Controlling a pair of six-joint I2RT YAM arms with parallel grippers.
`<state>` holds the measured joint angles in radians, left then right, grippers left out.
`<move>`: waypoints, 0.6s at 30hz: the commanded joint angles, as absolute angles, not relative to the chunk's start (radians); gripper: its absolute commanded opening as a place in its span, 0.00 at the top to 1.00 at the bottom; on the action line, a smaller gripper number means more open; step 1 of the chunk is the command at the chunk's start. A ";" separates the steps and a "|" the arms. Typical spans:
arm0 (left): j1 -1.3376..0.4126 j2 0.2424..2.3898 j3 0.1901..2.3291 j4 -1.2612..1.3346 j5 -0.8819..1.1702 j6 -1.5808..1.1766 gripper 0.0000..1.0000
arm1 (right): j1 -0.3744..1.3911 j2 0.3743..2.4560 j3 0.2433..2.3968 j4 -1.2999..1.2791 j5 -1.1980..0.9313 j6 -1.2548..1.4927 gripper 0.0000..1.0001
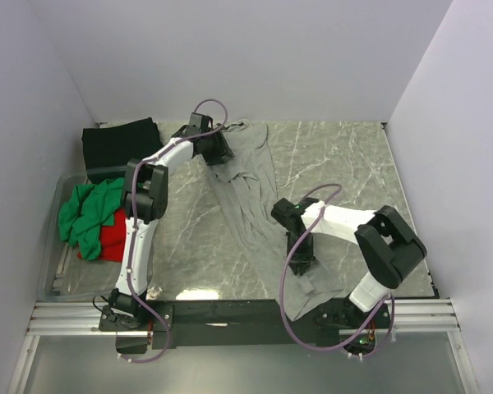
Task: Fold and stack the t-shirts
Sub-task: Fold the tshirt
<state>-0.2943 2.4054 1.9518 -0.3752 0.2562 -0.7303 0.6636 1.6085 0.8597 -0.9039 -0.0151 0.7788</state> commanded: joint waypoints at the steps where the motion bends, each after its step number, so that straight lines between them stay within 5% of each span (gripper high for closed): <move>1: -0.296 2.474 1.967 -0.393 0.238 -0.712 0.41 | 0.738 1.696 0.856 -0.808 -0.106 0.847 0.75; 18: -0.293 2.543 2.029 -0.344 0.339 -0.555 0.40 | 0.999 1.868 1.144 -0.813 -0.258 1.042 0.75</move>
<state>-0.2939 2.4813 2.0369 -0.3012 0.3561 -0.6315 0.9512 1.8130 1.0637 -0.8993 -0.2432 0.9794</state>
